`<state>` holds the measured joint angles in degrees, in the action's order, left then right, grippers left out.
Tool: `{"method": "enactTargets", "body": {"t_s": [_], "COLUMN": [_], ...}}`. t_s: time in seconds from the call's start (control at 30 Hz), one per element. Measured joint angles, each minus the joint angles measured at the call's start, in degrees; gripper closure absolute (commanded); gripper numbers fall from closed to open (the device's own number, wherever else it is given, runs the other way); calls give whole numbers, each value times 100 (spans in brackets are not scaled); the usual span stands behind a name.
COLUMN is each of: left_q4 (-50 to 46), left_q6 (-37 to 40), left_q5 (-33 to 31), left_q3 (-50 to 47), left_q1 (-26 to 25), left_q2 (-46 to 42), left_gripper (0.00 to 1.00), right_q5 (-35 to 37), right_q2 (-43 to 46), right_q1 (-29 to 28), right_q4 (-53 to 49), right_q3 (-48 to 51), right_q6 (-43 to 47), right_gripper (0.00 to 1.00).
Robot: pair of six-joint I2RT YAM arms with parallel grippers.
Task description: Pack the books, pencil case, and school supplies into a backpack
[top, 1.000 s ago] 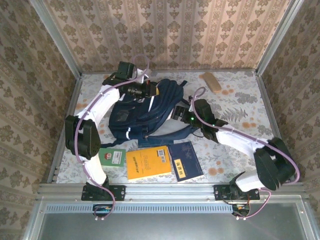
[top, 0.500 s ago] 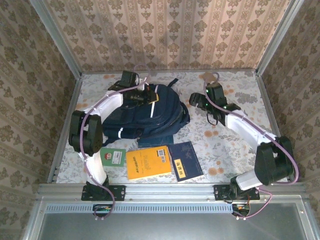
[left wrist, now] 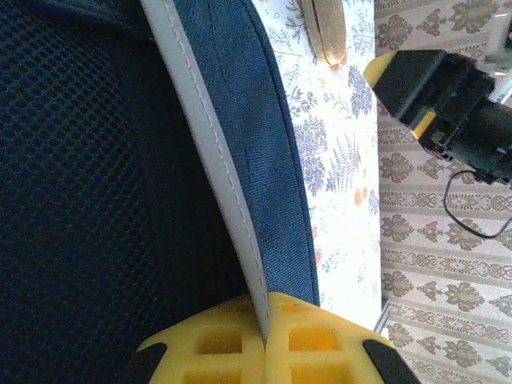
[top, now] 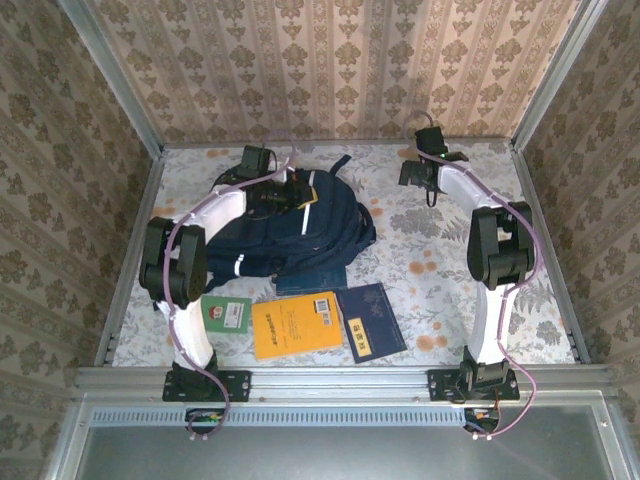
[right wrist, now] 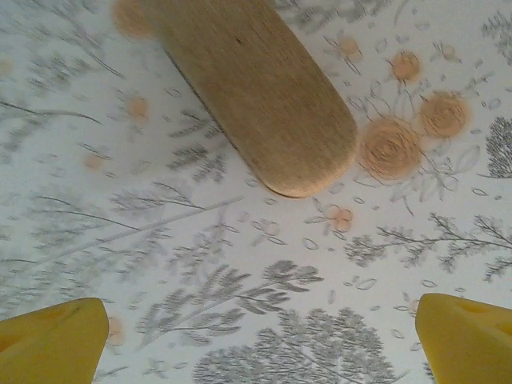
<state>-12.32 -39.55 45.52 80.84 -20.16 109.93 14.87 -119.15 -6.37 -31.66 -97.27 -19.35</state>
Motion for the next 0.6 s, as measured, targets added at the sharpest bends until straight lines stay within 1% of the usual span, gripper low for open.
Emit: {"method": "enactTargets", "body": {"t_s": [0.1,0.3,0.47,0.6], "left_q4": [90,168,212,227], "left_q6": [-94,-149,-190,-229], "left_q5": [85,173,229,258], "left_q3": [0,0,0,0], "left_q1": [-2,-4,-2,0], "left_q2": [142,308,356,372], "left_gripper": [100,100,100,100], "right_q5": [-52,-380,-588,-557], "right_q2": [-455,-1305,-2083,-2680], "right_q1": [140,313,310,310], "right_q4": [-264,-859,-1414,-1902], "right_q3": [-540,-1718,-2977,-4026], "right_q6": [168,470,610,651], "right_gripper": [0,0,0,0]}}
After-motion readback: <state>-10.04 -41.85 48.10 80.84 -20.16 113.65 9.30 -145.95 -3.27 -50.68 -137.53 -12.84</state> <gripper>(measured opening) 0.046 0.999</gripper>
